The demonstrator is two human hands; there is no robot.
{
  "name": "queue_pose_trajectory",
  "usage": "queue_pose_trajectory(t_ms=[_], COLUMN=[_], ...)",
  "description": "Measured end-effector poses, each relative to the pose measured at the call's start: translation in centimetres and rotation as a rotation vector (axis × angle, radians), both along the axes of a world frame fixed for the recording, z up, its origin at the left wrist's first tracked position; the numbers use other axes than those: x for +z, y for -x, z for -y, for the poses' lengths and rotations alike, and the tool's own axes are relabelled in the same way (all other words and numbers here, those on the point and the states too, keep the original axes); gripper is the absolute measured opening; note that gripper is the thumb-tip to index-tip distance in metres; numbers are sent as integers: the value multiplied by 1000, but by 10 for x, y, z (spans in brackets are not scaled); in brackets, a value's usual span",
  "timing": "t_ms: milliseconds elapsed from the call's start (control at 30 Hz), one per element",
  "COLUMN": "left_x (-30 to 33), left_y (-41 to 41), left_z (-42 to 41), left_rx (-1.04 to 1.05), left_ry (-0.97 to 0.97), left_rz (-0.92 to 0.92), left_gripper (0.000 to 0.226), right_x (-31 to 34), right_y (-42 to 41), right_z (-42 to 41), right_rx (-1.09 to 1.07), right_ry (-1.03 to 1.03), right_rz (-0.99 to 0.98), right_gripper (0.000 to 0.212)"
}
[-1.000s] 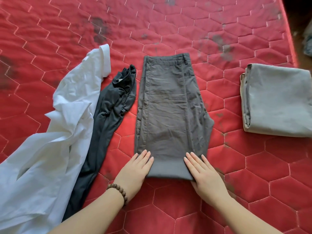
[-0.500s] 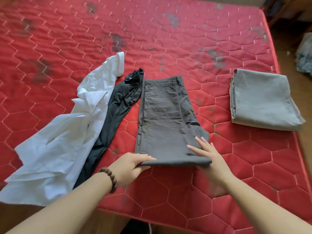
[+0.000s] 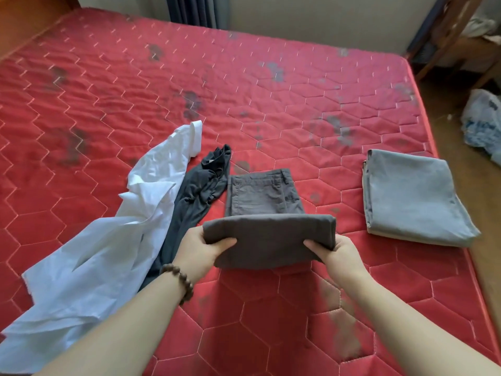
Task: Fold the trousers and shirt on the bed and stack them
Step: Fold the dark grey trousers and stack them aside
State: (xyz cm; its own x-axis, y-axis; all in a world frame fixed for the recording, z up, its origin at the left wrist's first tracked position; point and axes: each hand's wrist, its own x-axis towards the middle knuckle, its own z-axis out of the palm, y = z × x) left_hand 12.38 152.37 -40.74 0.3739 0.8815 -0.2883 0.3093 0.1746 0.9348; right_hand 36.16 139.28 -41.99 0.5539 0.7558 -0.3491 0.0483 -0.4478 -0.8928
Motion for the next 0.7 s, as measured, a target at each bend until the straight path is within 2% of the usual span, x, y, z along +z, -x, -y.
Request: queue_pose_trajectory(t_ms=[67,200,367,400,467,567,700], left_x=[-8,-28,-63,-74,-96,-115,-117], left_y=[-14,-49,-79,-82,-83,-81,-84], left_z=[-24,-76,-143,-151,-156,-147,-154], left_rx=[28,41,23,-24,-155,-236,-103], left_ry=[-15,-19,-33,-9,82,94,6], left_rz=[17,-31,-167,-247,-405,-523,-417], left_gripper=[19,13,11,12,18,22,18], right_x=[-6,-22,-48,-56,-75,-95,-97], right_y=[-11,-36,-65,-69,-73,-70,-78], right_z=[-21,-72,-135,-141,-146,-142,-149], right_rx=[-34,-45,-50,-18,77,157,57], right_ry=[-5,27,73,126,311,499,380], right_rz=[2,143,173,188,202,204,262], right_gripper=[11,22,10,5,9,9,10])
